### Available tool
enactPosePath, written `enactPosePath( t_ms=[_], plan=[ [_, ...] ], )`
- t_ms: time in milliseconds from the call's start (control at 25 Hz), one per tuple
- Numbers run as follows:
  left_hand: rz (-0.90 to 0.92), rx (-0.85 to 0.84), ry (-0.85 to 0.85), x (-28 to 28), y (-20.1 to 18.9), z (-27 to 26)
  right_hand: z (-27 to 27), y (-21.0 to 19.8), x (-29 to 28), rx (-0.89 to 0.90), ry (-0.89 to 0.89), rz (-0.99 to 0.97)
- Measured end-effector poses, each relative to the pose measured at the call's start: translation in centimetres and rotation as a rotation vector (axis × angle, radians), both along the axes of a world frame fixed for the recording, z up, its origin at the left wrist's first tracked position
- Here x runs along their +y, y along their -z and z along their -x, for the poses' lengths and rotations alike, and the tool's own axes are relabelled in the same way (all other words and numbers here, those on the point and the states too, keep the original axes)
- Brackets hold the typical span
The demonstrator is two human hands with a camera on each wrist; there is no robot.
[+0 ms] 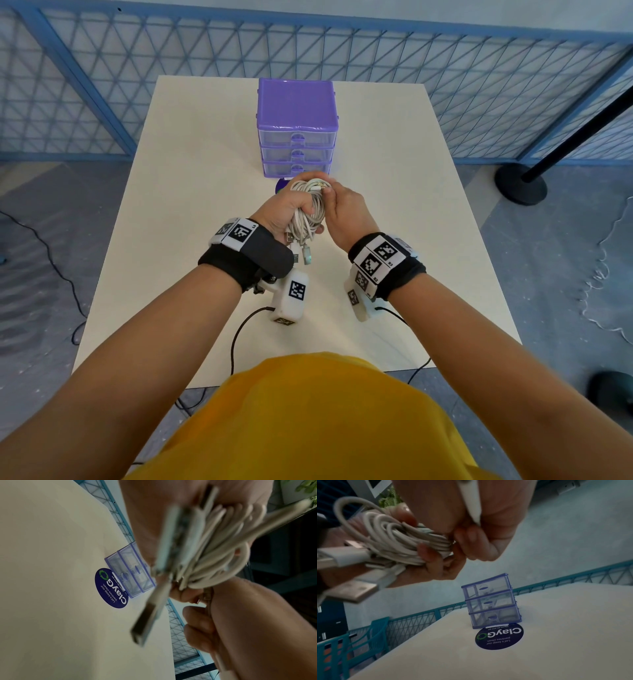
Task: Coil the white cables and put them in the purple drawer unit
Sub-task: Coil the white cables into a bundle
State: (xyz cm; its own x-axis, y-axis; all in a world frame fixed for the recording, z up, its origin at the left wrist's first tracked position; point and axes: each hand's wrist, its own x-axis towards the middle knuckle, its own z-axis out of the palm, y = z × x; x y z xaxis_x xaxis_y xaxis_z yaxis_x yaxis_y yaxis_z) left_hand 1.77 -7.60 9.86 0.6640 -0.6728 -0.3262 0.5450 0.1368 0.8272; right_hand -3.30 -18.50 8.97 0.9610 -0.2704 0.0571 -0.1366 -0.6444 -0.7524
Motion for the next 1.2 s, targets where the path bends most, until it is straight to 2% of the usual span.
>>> enactPosePath(
  t_ms=[200, 440, 760, 880, 960, 1080, 1200],
  plan=[
    [-0.005, 0.029, -0.107, -0.3, 0.2, -0.1, -0.2, -0.4, 0.4, 0.060, -0.044, -0.055],
    [-0.018, 0.101, -0.235, 0.1, 0.4, -0.8, 0.7, 0.3, 1.0, 0.123, -0.048, 0.015],
    [0.194, 0.324, -0.361, -0.1, 0.0, -0.6, 0.5, -0.1, 1.5, 0.124, -0.023, 0.036],
    [0.177, 0.319, -0.367, -0.2, -0.5, -0.4, 0.5, -0.3, 1.7, 0.121, -0.035, 0.055],
    [0.115, 0.255, -0.385, -0.3, -0.4, -0.3, 0.6, -0.1, 1.6, 0.136, -0.068, 0.049],
    [0.080, 0.181, -0.438, -0.4, -0.2, -0.4, 0.8, 0.2, 1.2, 0.158, -0.109, -0.063],
    [0.124, 0.170, -0.442, -0.4, -0.1, -0.2, 0.9, 0.0, 1.4, 0.186, -0.057, -0.348]
  ],
)
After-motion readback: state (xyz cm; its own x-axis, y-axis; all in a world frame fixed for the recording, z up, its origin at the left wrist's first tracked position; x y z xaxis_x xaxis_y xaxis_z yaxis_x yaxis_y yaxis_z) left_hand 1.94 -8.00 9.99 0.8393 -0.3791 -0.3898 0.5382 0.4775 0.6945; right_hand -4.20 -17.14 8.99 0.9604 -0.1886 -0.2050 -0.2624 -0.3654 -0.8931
